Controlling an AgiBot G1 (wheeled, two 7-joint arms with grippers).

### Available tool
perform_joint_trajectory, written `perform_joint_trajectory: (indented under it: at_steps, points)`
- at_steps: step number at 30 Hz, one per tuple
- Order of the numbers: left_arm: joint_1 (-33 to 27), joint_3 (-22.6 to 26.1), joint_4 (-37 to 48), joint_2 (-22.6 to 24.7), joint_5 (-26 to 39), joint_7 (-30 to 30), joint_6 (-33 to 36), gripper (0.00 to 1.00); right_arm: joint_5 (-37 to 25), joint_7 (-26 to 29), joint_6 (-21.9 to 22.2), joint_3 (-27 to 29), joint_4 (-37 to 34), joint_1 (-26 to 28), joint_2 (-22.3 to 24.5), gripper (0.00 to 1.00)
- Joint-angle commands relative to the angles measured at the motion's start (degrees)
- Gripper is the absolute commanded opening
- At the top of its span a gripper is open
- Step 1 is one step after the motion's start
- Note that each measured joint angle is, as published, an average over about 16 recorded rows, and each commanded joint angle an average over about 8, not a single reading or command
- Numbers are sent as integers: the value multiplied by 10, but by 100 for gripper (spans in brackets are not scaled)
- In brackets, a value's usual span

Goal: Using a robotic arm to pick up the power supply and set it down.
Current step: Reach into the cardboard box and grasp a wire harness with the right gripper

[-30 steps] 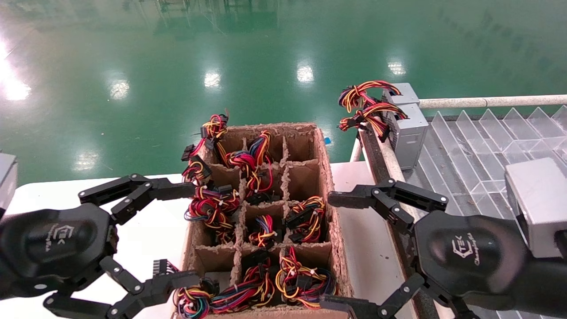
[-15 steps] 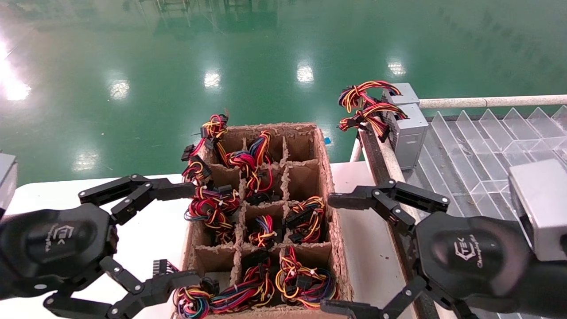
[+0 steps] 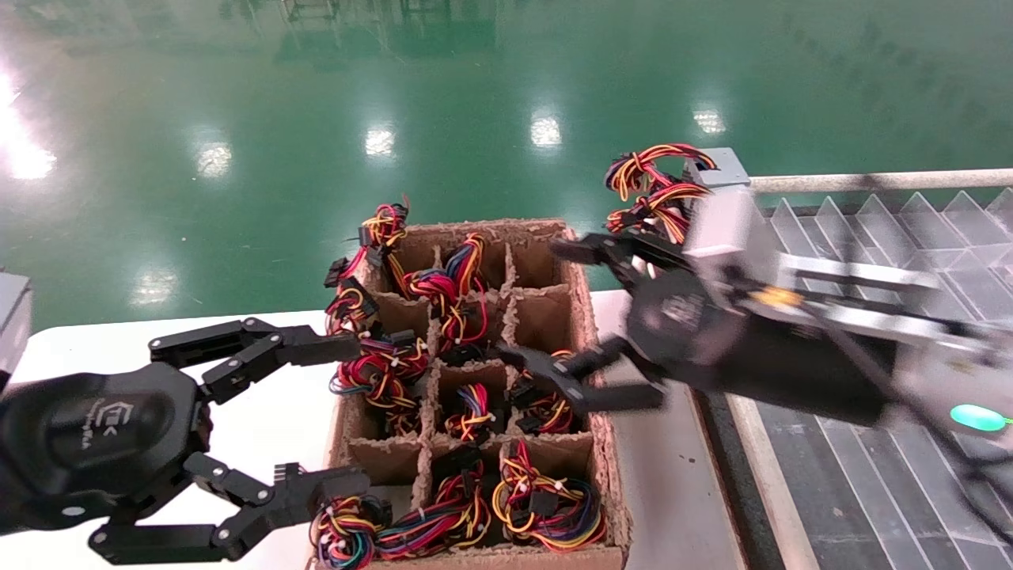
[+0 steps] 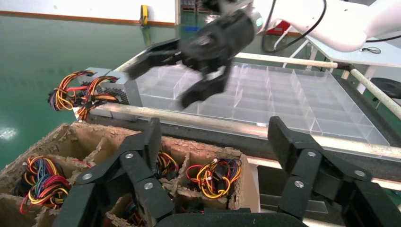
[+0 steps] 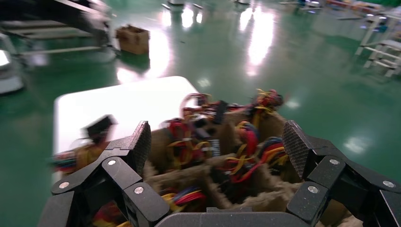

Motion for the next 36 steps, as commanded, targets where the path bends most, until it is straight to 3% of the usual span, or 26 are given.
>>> perform_joint_trajectory:
  at_steps: [1,8,20,22,29,30,36]
  points:
    - [0,0,0,0,0,0,0,0,-33,5,36,-11,1,8,-19,100]
    - [0,0,0,0,0,0,0,0,-136,39,121,-59,-17,33,-89,100]
    - [0,0,0,0,0,0,0,0,-271,76,189,-132,-122,90,-205,100]
    - [0,0,0,0,0,0,0,0,-281,77,193,-138,-133,97,-218,88]
    - [0,0,0,0,0,0,0,0,-333,79,224,-160,-145,103,-250,4]
    - [0,0,0,0,0,0,0,0,-343,81,230,-163,-144,102,-253,0]
    - [0,0,0,0,0,0,0,0,-385,106,251,-177,-137,96,-265,0]
